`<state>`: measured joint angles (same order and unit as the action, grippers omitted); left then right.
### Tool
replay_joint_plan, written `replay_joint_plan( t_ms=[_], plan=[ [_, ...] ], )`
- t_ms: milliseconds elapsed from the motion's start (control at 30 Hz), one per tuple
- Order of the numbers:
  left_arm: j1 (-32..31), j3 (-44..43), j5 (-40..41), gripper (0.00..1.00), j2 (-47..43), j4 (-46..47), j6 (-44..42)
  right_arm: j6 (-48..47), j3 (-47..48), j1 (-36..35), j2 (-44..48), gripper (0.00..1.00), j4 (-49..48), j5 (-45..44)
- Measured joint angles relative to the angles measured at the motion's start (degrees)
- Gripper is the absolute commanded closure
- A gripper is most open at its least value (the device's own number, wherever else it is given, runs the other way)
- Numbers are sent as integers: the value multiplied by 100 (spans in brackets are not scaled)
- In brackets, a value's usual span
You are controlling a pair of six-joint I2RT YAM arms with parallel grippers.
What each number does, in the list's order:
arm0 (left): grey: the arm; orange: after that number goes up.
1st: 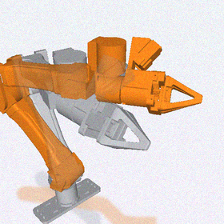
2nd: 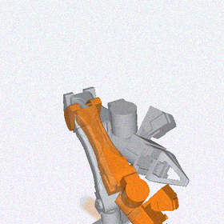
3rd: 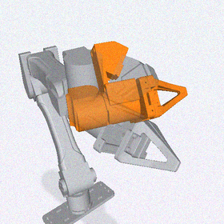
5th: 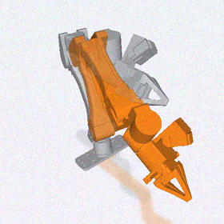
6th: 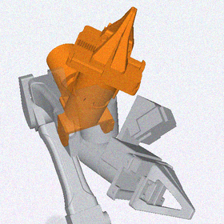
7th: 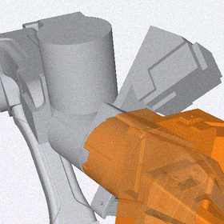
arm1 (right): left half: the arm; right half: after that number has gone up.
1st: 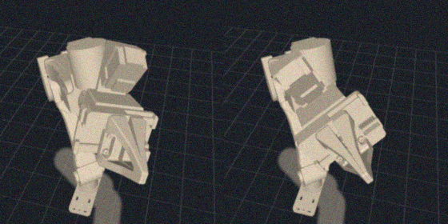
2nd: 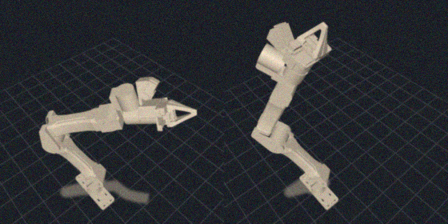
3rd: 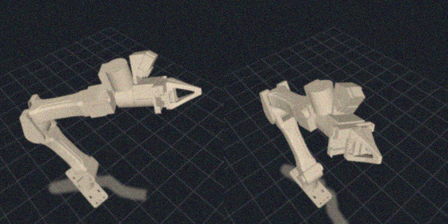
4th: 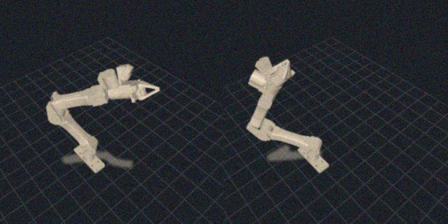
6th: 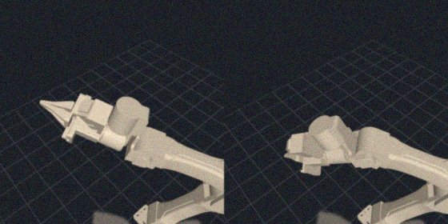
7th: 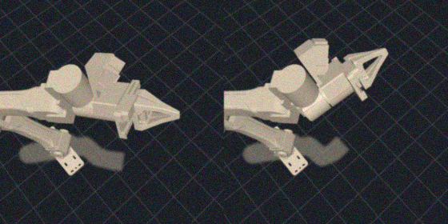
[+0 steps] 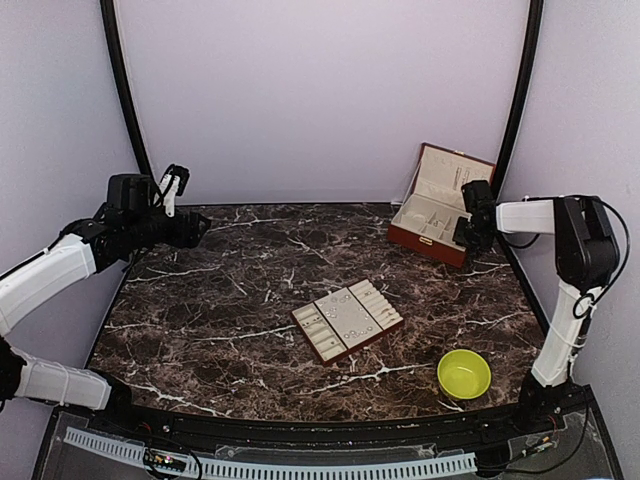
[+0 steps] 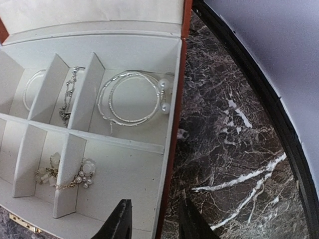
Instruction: Organize the mixed jewelry
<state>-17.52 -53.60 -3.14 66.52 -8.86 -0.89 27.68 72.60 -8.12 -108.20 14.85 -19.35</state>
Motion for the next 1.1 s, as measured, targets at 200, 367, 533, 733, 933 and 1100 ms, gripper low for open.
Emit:
replay_joint_plan(
  t_ms=[200, 367, 533, 733, 933, 1100],
  plan=[
    [0, 20, -52, 26, -7, 0, 2, 15, 0, 0, -175, 75, 50, -63],
    [0, 20, -83, 26, -9, 0, 2, 15, 4, 0, -186, 84, 31, -79],
    [0, 20, -109, 26, -33, 4, 4, 59, 2, -2, -186, 92, 11, -24],
    [0, 20, -151, 26, -50, 7, 4, 52, -22, -57, -179, 100, -15, -83],
    [0, 22, -177, 26, -50, 11, 4, 44, -24, -330, -179, 100, 20, -216],
    [0, 22, -177, 26, -50, 13, 4, 26, -9, -721, -179, 100, 22, -170]
  ],
)
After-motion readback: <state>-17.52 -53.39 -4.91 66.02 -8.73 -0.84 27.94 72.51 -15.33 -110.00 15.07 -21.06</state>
